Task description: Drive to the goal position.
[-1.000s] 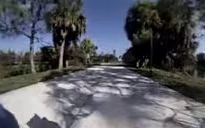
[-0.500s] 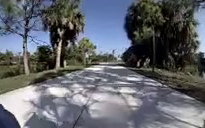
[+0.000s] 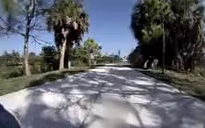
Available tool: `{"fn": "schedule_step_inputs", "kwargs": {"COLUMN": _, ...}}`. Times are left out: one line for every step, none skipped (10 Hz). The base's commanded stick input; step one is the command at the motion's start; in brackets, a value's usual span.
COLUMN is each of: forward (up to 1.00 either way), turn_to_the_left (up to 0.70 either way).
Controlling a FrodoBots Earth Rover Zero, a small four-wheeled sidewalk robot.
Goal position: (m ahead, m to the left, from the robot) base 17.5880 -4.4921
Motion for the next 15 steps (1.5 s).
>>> {"fn": "schedule_step_inputs", "kwargs": {"forward": 0.70, "turn_to_the_left": 0.00}}
{"fn": "schedule_step_inputs", "kwargs": {"forward": 0.70, "turn_to_the_left": 0.00}}
{"fn": "schedule_step_inputs", "kwargs": {"forward": 0.70, "turn_to_the_left": 0.00}}
{"fn": "schedule_step_inputs", "kwargs": {"forward": 0.70, "turn_to_the_left": 0.00}}
{"fn": "schedule_step_inputs", "kwargs": {"forward": 0.70, "turn_to_the_left": 0.00}}
{"fn": "schedule_step_inputs", "kwargs": {"forward": 0.70, "turn_to_the_left": 0.00}}
{"fn": "schedule_step_inputs", "kwargs": {"forward": 0.70, "turn_to_the_left": 0.00}}
{"fn": "schedule_step_inputs", "kwargs": {"forward": 0.70, "turn_to_the_left": 0.00}}
{"fn": "schedule_step_inputs", "kwargs": {"forward": 0.70, "turn_to_the_left": 0.00}}
{"fn": "schedule_step_inputs", "kwargs": {"forward": 0.70, "turn_to_the_left": 0.00}}
{"fn": "schedule_step_inputs", "kwargs": {"forward": 0.70, "turn_to_the_left": 0.00}}
{"fn": "schedule_step_inputs", "kwargs": {"forward": 0.70, "turn_to_the_left": 0.00}}
{"fn": "schedule_step_inputs", "kwargs": {"forward": 0.70, "turn_to_the_left": 0.00}}
{"fn": "schedule_step_inputs", "kwargs": {"forward": 0.70, "turn_to_the_left": 0.00}}
{"fn": "schedule_step_inputs", "kwargs": {"forward": 0.70, "turn_to_the_left": 0.00}}
